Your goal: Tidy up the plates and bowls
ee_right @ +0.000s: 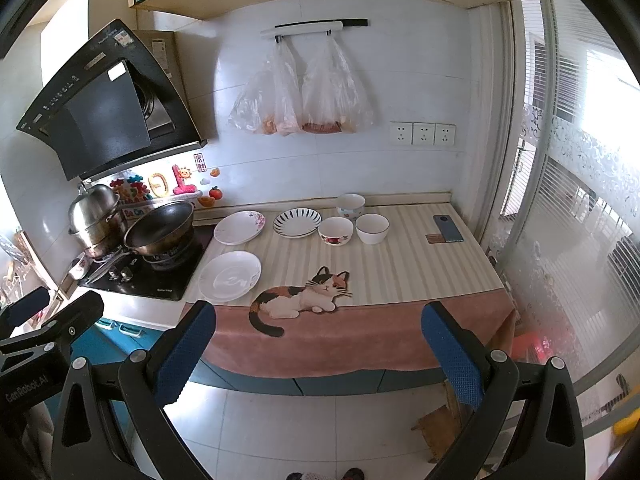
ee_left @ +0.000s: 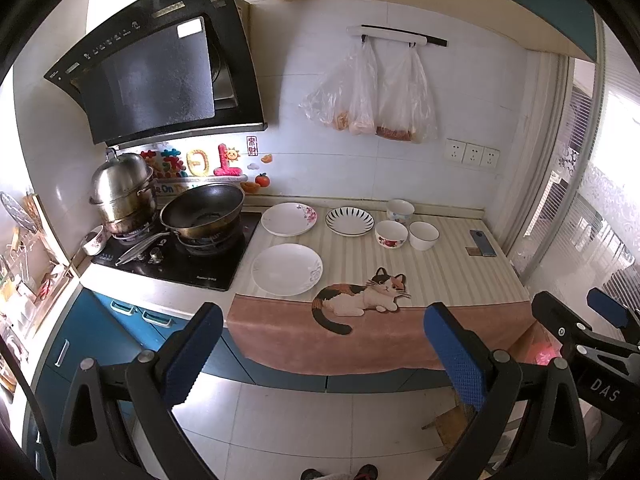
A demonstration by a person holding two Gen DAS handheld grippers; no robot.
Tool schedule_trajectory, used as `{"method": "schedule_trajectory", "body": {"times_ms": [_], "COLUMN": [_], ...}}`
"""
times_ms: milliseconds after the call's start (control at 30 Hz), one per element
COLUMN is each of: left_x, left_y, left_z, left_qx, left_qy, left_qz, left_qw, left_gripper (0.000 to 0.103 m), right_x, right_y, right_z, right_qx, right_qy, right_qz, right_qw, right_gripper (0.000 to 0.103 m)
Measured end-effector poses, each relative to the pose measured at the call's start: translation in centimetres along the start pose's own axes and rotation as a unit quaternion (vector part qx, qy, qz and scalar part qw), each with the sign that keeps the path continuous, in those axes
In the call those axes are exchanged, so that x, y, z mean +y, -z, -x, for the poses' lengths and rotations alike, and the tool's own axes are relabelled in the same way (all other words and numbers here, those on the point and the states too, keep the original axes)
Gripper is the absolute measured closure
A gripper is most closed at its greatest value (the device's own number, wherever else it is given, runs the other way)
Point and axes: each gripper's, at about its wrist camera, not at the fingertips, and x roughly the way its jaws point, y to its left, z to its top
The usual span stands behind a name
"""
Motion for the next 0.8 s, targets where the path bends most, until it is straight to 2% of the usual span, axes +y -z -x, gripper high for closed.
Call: {"method": "schedule_trajectory", "body": {"times_ms": [800], "left_x": [0.16], "left_y": [-0.23], "left_z": [-0.22], "left_qx": [0.001], "left_qy": [0.001], "left_qz": [0.0], "left_qw": [1.0], "left_gripper": [0.0], "right_x": [0.82], "right_y": [-0.25], "right_z": [-0.67], "right_qx": [0.001], "right_qy": [-0.001], "right_qz": [0.006], "right_qw": [1.0], "right_gripper": [0.0]}}
